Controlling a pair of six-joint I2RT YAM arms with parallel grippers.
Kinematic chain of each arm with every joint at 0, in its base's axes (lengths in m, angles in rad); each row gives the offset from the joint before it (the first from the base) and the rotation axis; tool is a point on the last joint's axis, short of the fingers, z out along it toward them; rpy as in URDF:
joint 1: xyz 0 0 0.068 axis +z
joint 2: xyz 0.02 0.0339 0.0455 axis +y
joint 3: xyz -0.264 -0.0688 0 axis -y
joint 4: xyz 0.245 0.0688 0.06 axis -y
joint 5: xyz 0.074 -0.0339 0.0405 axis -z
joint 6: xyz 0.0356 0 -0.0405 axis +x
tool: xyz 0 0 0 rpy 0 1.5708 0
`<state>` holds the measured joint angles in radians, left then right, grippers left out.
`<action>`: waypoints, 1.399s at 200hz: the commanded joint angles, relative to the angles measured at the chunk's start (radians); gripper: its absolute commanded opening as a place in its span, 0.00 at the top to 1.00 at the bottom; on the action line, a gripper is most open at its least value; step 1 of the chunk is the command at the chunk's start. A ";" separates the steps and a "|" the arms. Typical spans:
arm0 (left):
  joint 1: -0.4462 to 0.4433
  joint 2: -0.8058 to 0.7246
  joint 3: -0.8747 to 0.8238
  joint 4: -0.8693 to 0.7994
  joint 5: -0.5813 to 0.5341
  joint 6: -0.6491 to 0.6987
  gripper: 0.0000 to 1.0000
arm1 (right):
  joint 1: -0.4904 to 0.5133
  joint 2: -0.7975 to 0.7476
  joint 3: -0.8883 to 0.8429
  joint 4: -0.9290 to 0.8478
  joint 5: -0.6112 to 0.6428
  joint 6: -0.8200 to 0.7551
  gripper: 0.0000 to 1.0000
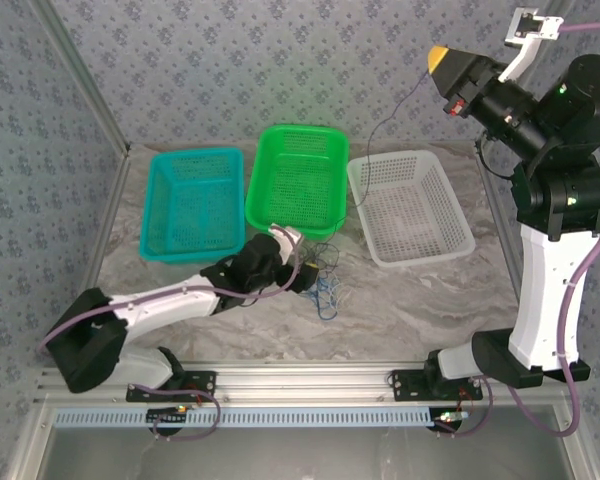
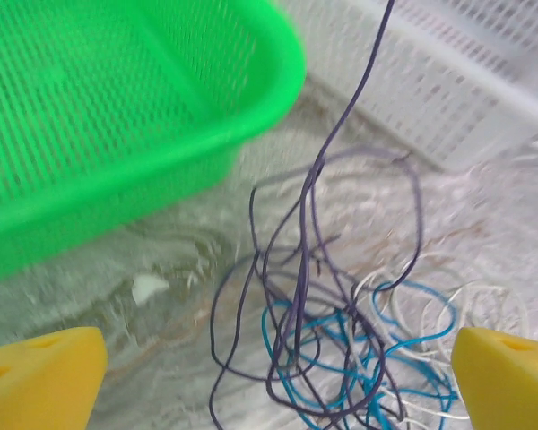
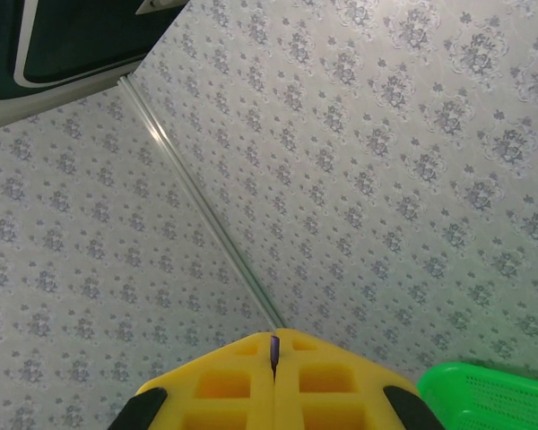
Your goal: Untangle the cables
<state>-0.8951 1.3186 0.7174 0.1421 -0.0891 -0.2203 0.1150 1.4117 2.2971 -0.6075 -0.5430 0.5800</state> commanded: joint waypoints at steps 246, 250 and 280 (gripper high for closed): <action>0.092 0.314 0.565 0.073 0.530 0.202 1.00 | -0.052 -0.028 0.095 -0.107 0.001 -0.041 1.00; 0.091 0.308 0.576 0.062 0.536 0.197 1.00 | -0.054 -0.029 0.085 -0.115 0.008 -0.048 1.00; 0.093 0.264 0.656 -0.005 0.542 0.174 1.00 | -0.060 -0.064 -0.032 -0.181 0.074 -0.122 1.00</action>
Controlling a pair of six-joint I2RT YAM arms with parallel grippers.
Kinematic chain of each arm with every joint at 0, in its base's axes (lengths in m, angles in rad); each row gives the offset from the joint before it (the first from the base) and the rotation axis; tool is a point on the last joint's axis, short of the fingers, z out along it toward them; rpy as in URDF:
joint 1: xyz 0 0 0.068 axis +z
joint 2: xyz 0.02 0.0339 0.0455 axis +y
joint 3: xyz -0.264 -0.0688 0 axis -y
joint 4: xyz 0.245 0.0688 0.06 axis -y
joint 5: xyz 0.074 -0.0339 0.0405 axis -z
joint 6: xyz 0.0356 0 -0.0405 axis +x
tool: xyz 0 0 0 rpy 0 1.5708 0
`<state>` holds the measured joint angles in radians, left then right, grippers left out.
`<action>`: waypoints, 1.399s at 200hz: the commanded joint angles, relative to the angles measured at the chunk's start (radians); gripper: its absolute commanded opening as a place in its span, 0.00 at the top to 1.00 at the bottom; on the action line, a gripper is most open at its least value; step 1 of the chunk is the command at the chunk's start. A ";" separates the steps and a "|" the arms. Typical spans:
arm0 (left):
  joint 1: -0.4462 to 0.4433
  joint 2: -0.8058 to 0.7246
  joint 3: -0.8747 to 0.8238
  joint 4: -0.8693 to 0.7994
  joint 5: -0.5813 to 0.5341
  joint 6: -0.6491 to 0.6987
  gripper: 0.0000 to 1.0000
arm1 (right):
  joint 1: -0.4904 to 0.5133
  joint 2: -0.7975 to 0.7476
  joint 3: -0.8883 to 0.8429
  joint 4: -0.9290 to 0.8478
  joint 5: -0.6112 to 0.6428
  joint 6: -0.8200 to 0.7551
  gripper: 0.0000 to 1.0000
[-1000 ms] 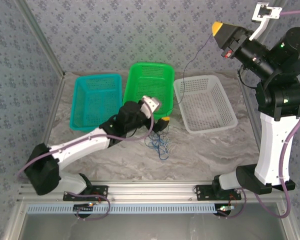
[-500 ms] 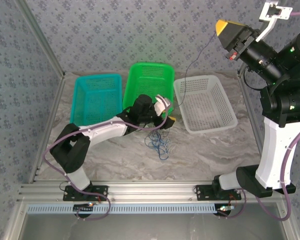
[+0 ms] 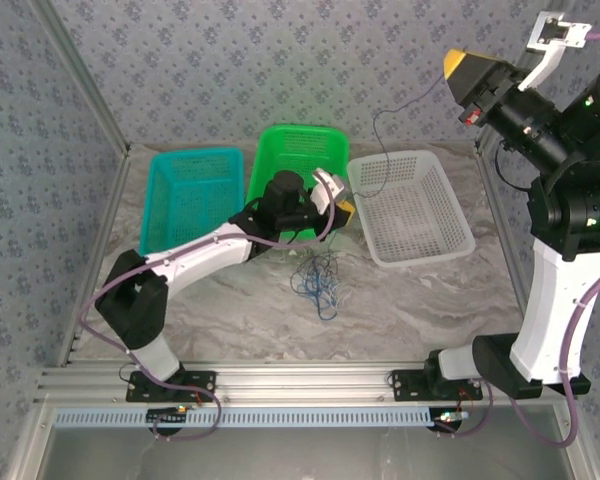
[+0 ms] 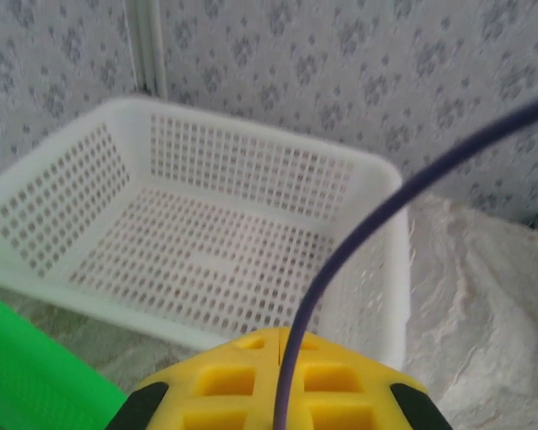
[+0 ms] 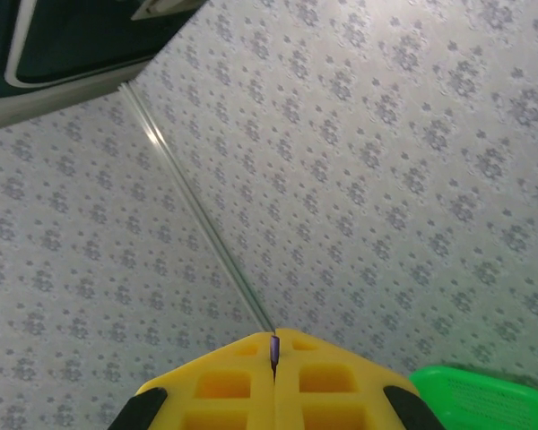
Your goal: Untangle the cables
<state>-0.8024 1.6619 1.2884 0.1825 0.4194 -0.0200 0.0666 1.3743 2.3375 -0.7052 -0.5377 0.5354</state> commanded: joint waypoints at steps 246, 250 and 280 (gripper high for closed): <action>0.003 0.475 0.973 -0.314 0.124 -0.101 1.00 | -0.298 -0.093 -0.626 0.034 0.206 -0.177 0.99; 0.003 0.516 1.021 -0.332 0.129 -0.100 1.00 | -0.301 -0.090 -0.635 0.039 0.212 -0.180 0.99; 0.007 0.881 1.567 -0.569 0.124 -0.092 0.98 | -0.309 -0.062 -0.700 0.059 0.227 -0.198 0.99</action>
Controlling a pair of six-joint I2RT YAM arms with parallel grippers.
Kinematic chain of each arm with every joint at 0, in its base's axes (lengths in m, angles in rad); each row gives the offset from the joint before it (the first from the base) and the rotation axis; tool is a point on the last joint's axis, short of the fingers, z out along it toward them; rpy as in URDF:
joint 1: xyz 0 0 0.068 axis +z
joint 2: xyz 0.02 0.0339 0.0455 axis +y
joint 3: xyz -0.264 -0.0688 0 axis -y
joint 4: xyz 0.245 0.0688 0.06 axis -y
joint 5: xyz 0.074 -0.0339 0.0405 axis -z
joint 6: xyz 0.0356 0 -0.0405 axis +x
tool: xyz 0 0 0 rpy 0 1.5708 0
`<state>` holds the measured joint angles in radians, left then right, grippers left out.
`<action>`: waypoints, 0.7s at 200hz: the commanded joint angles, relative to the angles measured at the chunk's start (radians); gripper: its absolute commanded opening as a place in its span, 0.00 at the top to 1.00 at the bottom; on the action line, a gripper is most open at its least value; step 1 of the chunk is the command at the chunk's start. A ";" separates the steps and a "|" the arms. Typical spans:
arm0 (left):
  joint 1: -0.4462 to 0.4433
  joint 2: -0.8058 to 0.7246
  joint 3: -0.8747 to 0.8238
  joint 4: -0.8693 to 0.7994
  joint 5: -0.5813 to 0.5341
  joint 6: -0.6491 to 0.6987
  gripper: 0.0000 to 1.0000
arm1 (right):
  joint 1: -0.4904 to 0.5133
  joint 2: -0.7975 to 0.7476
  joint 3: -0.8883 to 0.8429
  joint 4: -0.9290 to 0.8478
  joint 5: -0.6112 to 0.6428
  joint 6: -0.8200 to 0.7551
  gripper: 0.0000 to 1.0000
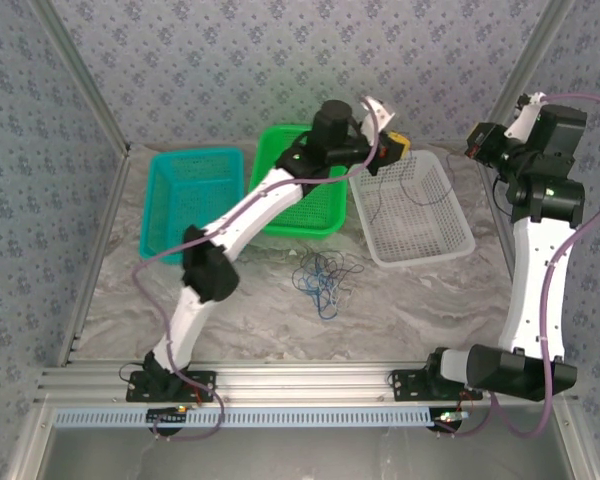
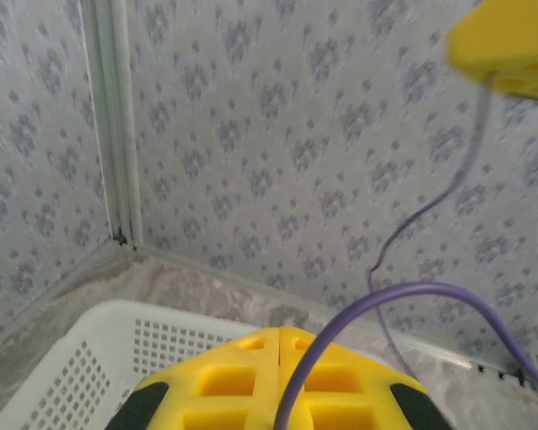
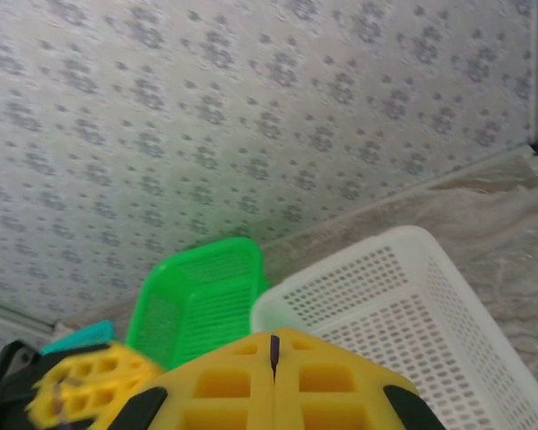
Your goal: Untangle the cables
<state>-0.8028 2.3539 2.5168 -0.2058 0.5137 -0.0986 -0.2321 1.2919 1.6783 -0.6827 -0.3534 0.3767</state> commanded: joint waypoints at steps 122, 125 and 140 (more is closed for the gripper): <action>0.020 0.291 0.273 -0.338 -0.126 -0.014 0.09 | 0.026 0.157 -0.285 0.032 0.055 -0.074 0.98; 0.019 0.287 0.274 -0.350 -0.134 -0.008 0.05 | 0.032 0.167 -0.278 0.022 0.059 -0.079 0.97; 0.016 0.260 0.274 -0.413 -0.187 0.022 0.01 | 0.056 0.211 -0.254 -0.015 0.069 -0.095 0.96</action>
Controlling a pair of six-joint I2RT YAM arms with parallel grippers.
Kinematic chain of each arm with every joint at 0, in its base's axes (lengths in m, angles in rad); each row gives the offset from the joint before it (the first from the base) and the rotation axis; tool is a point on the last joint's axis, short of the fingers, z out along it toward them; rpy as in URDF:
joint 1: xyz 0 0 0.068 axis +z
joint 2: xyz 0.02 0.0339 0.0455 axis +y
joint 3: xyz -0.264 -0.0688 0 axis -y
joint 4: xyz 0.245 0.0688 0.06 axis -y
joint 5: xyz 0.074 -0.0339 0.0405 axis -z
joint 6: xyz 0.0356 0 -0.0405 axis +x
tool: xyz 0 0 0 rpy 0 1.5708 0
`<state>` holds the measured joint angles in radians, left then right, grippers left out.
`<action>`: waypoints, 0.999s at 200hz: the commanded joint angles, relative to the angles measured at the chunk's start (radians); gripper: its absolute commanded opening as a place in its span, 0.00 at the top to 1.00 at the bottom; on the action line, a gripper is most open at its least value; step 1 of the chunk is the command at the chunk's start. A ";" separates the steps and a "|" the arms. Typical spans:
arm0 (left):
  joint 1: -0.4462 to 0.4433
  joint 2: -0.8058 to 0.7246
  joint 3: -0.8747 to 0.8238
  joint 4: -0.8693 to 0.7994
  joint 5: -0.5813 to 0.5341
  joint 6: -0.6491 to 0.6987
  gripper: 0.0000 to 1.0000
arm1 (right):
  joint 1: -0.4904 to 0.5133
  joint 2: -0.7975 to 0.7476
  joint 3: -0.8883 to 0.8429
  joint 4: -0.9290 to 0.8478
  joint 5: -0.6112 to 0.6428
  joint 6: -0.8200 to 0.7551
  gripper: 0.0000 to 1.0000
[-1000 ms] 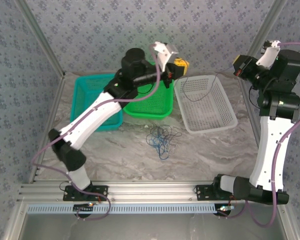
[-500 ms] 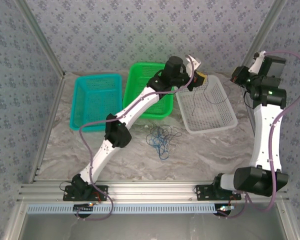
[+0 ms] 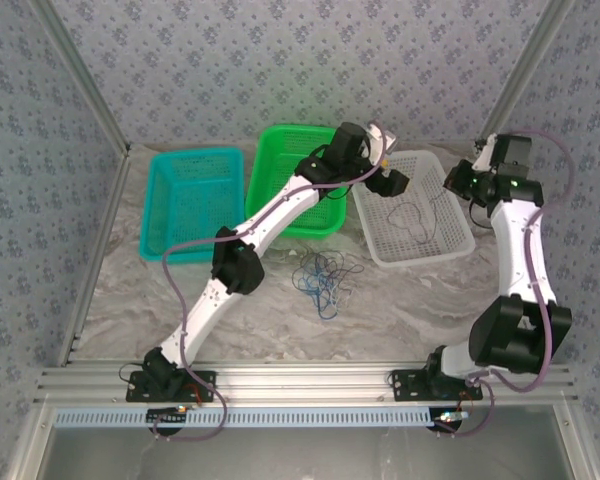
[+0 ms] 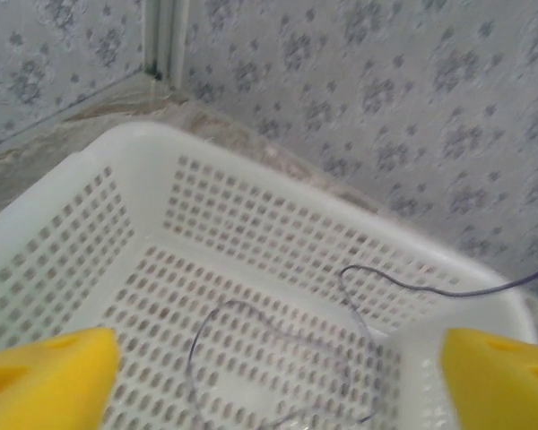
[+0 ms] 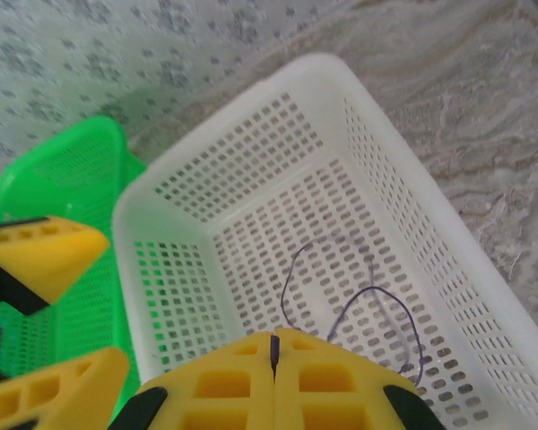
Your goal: Untangle the cables
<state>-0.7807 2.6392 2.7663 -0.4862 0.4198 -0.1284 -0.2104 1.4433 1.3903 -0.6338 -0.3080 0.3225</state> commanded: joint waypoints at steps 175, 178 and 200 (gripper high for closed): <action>-0.014 -0.784 -0.988 0.216 -0.254 0.031 0.01 | 0.183 0.036 0.032 -0.130 -0.005 -0.158 0.23; -0.007 -0.807 -1.031 0.236 -0.253 0.021 0.00 | 0.197 0.027 0.021 -0.129 -0.009 -0.164 0.23; 0.049 -0.952 -1.293 0.335 -0.243 -0.061 0.01 | 0.303 -0.030 -0.057 -0.139 -0.029 -0.171 0.26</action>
<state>-0.7895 1.8175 1.6688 -0.3367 0.1963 -0.0937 -0.0055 1.4742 1.4044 -0.7315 -0.2916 0.1936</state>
